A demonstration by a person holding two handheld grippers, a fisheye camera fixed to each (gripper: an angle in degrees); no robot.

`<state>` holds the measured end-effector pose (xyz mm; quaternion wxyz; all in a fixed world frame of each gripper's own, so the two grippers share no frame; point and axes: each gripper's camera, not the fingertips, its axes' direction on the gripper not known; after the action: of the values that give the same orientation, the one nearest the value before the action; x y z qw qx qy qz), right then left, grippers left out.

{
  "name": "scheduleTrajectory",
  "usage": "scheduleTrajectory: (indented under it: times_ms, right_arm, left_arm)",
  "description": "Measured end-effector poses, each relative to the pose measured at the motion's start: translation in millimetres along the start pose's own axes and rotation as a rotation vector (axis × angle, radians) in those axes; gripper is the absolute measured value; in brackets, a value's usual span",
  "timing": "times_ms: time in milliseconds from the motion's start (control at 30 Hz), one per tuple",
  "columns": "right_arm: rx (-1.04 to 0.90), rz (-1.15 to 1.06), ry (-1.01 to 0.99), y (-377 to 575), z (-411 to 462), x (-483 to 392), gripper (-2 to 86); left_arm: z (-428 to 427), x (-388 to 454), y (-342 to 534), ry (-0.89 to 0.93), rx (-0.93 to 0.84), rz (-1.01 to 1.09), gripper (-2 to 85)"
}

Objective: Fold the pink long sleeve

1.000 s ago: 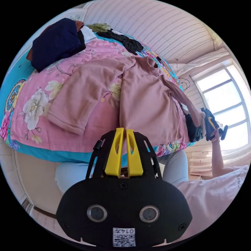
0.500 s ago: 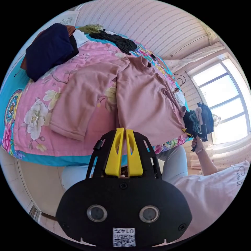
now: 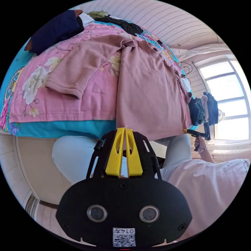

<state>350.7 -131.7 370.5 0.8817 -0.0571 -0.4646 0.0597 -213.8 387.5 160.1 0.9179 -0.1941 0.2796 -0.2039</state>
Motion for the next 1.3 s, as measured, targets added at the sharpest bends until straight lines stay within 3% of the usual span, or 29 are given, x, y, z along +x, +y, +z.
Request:
scheduleTrajectory:
  times_ms: [400, 900, 1100, 1300]
  right_arm:
    - [0.104, 0.006, 0.009, 7, -9, -16, 0.1]
    - [0.244, -0.293, 0.112, 2, 26, -126, 0.1]
    - [0.255, -0.483, 0.218, -66, 35, -184, 2.9]
    - [0.244, -0.607, 0.273, -198, 31, -243, 5.3]
  left_arm:
    - [-30, 13, 37, -0.045, 0.128, 0.026, -1.0]
    - [-45, 54, 87, -0.107, 0.251, 0.189, -0.8]
    - [-52, 76, 22, -0.128, 0.310, 0.301, 3.8]
    - [-39, 120, -129, -0.191, 0.299, 0.467, 6.1]
